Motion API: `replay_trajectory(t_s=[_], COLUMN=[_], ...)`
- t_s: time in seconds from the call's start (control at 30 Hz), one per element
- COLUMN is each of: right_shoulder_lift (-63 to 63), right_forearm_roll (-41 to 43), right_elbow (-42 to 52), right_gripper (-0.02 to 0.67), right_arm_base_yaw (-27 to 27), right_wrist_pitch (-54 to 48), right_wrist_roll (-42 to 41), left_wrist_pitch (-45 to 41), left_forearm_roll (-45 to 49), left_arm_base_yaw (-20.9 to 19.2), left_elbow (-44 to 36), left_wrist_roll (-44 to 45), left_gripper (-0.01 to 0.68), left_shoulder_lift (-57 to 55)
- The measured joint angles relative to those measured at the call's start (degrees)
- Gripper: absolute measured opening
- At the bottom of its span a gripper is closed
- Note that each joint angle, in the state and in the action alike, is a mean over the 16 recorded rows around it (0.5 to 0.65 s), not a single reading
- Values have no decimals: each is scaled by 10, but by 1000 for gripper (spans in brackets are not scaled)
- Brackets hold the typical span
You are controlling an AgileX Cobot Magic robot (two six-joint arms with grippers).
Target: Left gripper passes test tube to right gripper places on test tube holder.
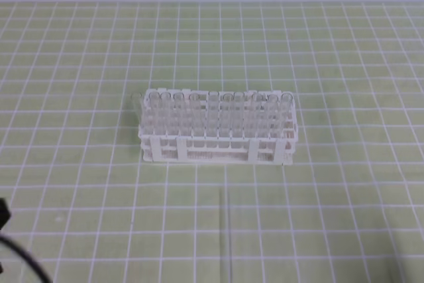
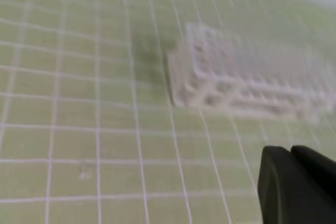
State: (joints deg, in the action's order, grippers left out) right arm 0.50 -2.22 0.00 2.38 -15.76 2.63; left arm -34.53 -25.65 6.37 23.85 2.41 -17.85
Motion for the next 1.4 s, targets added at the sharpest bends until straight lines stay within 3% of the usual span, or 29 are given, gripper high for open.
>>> replay_trajectory(t_s=[0.2,0.43,0.7,0.87,1.03,1.2,1.4], right_shoulder_lift=[0,0,0,0,0,0,0], right_forearm_roll=[-1,-5,-10,-12,-13,-13,-13], right_elbow=[0,0,0,0,0,0,0], right_gripper=[-17,-17,-17,-17,-17,-17,-17], right_arm_base_yaw=[0,0,0,0,0,0,0], right_wrist_pitch=[0,0,0,0,0,0,0], right_wrist_roll=[0,0,0,0,0,0,0], left_wrist_pitch=[-168,-300,-310,-267,-234,-213,-222], left_forearm_roll=[-10,46,191,245,242,201,166], left_arm_base_yaw=[52,179,363,443,475,481,481], left_elbow=[149,284,358,382,394,403,416], left_wrist_roll=[93,100,-36,-125,-187,-210,-234], left_gripper=[0,0,-1,-1,-1,10,110], left_shoulder_lift=[-160,-349,-519,-591,-646,-694,-752])
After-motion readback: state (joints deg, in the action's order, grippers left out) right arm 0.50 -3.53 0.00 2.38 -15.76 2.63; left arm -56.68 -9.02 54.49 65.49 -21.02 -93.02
